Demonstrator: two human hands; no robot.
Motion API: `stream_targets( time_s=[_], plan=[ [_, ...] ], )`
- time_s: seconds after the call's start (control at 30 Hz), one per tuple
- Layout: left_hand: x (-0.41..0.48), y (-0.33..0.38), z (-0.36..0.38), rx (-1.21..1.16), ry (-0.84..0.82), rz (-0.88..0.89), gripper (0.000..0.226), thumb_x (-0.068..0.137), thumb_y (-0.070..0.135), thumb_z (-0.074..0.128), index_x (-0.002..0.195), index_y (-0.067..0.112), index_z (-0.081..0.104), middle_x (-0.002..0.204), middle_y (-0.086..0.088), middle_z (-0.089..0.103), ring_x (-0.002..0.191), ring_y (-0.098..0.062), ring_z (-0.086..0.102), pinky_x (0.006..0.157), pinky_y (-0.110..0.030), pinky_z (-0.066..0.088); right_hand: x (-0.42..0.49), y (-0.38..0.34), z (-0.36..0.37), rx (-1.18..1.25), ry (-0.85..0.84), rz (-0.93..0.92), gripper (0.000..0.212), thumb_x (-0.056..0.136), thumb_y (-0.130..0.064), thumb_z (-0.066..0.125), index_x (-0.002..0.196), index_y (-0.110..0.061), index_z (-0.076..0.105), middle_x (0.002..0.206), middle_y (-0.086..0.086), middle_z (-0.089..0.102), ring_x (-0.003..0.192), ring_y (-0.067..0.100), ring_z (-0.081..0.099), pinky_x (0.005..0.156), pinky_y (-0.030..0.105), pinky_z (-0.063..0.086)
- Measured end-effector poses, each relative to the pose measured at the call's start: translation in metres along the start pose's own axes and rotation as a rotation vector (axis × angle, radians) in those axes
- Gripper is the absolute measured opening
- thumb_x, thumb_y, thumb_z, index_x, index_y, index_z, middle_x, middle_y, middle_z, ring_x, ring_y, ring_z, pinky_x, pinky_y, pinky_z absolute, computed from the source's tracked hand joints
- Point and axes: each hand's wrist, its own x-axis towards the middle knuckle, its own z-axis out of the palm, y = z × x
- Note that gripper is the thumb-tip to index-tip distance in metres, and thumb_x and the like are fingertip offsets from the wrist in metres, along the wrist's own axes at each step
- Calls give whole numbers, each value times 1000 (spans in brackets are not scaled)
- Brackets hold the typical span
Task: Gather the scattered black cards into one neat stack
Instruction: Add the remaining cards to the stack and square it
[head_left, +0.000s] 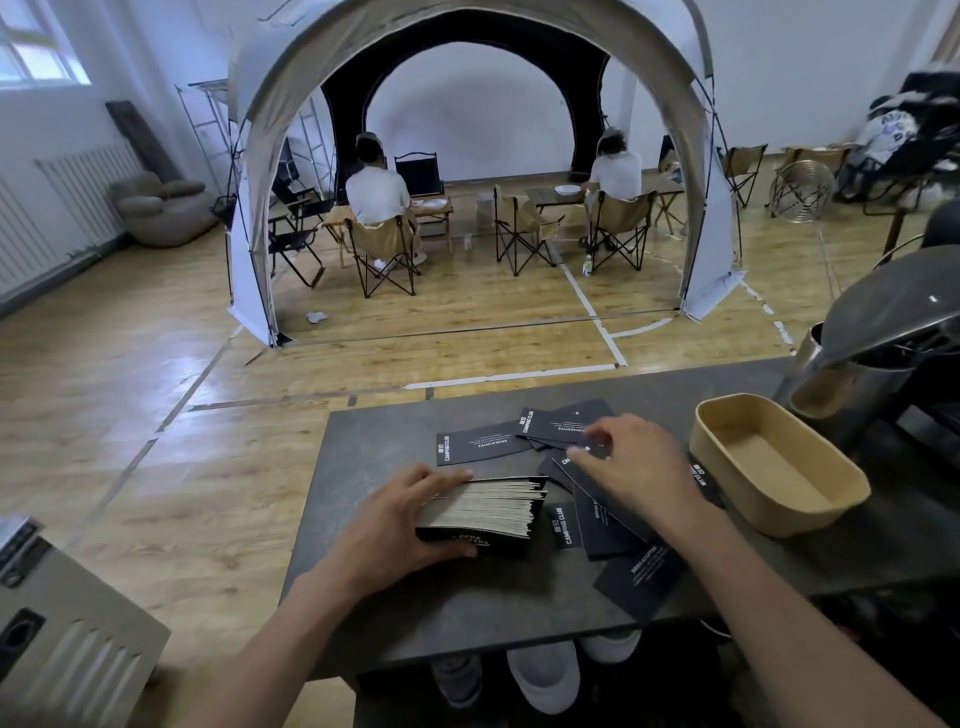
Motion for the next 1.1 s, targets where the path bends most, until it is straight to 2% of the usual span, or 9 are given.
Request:
stream_targets(
  time_s=[0.17,0.37,0.47,0.57,0.67,0.73,0.8,0.9,1.1],
  plan=[
    [0,-3,1,-23,-7,7,84,71,74,80,143,41,53,131,21,46,121,-3,54,103,-33,51,-6,9,4,-184,-150,85,42,70,-49,80,106,-27,74,112,-2,73,109,22,65,86,30,50],
    [1,2,0,-53,36,13,97,68,71,84,149,37,43,159,19,31,144,-4,41,116,-39,45,10,-17,-12,213,-23,-103,37,72,-45,76,104,-26,78,101,-5,74,94,14,68,90,32,56],
    [1,2,2,-115,92,0,131,63,62,92,163,30,14,172,14,9,155,-2,21,115,-18,37,13,-46,0,305,-432,-267,25,90,-42,68,101,-23,80,90,-8,77,80,3,65,79,26,53],
    [-1,1,2,-156,55,-81,137,59,63,93,160,45,2,163,15,31,146,0,37,111,-19,40,19,-54,14,446,-689,-282,31,99,-48,59,90,-25,78,73,-15,71,66,-2,61,69,16,49],
    [-2,2,0,-122,-7,-148,122,59,65,91,153,51,15,132,16,57,120,-4,58,105,-28,46,50,-37,18,623,-338,-142,32,98,-43,61,99,-15,77,94,0,79,89,14,74,91,40,59],
    [-1,3,-3,-62,-5,-129,103,61,69,88,146,44,35,126,19,57,115,-2,58,102,-29,48,73,-14,16,262,-142,-114,29,88,-45,73,101,-20,77,101,-2,78,98,17,71,92,40,57],
    [0,5,-4,-19,13,-76,85,63,75,83,133,37,52,121,21,60,110,1,59,97,-31,52,83,4,18,-63,-225,-141,35,79,-48,80,105,-24,78,109,-3,76,106,19,68,92,37,56],
    [0,6,-5,9,9,-87,79,64,82,77,122,31,59,116,21,55,101,2,59,90,-31,53,89,14,20,-108,-264,-193,32,78,-47,81,102,-26,79,107,-3,77,103,18,69,90,32,55],
    [-2,3,-1,3,-5,-116,117,62,83,78,155,23,40,163,18,21,146,-5,36,121,-39,39,80,-1,16,140,-44,-362,33,79,-50,71,105,-29,75,102,-9,71,94,12,65,86,30,53]
  ],
)
